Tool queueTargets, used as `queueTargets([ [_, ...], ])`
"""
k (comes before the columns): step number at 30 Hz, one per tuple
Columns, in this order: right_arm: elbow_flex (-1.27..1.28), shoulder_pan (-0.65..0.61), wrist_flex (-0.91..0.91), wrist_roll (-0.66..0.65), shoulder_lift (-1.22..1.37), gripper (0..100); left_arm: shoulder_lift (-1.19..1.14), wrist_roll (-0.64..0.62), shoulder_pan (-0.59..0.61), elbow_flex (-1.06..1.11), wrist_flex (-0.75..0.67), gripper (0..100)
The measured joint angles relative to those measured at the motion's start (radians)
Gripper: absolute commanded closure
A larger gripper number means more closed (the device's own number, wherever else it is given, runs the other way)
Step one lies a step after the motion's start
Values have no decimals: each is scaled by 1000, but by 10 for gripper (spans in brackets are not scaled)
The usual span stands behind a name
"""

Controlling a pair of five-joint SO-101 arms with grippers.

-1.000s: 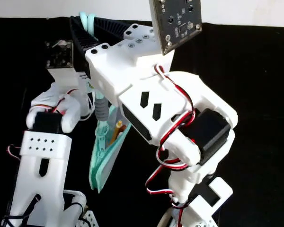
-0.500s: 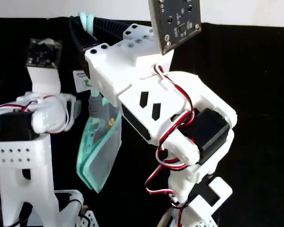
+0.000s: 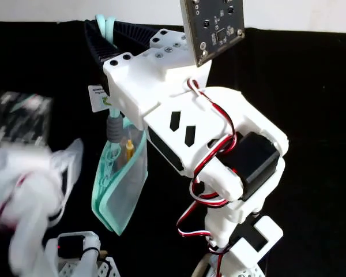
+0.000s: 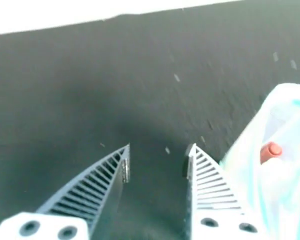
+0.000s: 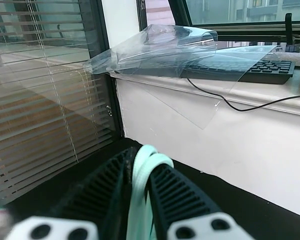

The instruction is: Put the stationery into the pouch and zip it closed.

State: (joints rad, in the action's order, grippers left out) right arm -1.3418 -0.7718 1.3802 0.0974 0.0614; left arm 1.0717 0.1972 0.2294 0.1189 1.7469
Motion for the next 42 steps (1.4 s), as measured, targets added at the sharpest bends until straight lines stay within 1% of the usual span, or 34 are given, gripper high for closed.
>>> queueTargets([
  [6,0,0,0,0,0,992,130,77,6,-2,5,800],
  [13,0,0,0,0,0,992,279,129,2,-2,8,800],
  [19,0,0,0,0,0,992,399,153,-101,0,15,800],
  [22,0,0,0,0,0,992,434,155,-143,46,15,800],
  [28,0,0,0,0,0,992,445,155,-264,155,15,800],
  [38,0,0,0,0,0,992,446,149,-514,166,15,800],
  [42,0,0,0,0,0,992,446,107,-562,167,15,800],
])
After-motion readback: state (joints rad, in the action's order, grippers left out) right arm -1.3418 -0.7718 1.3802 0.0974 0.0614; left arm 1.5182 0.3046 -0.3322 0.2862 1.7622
